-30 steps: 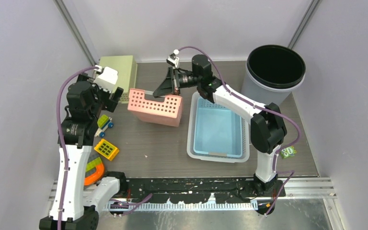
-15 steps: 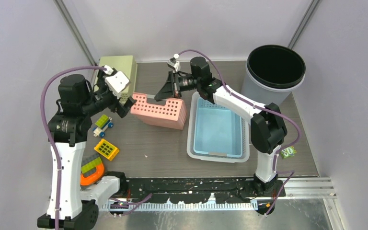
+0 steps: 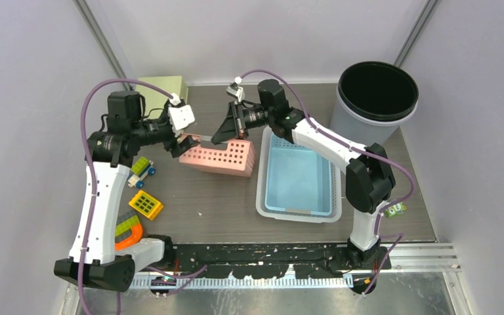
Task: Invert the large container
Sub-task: Turn the container upside down at the center of the board.
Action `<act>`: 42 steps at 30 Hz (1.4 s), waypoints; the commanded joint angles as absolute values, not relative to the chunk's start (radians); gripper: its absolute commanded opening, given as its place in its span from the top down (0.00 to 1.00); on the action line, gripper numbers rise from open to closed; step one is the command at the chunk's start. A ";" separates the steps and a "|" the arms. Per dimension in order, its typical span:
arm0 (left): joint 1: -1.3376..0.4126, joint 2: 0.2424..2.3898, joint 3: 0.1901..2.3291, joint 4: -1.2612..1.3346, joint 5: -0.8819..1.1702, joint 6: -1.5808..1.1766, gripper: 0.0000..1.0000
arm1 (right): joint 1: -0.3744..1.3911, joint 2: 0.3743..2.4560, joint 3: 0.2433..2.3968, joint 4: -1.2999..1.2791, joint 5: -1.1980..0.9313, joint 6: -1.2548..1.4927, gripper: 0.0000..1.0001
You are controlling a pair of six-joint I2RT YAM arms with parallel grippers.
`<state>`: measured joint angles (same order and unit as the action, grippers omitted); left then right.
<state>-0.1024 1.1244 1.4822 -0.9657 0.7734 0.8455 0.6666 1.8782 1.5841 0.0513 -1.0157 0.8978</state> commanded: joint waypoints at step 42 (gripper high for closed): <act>-0.347 1.221 1.433 -1.009 0.507 1.022 1.00 | 0.695 1.794 1.630 0.019 -1.117 0.859 0.92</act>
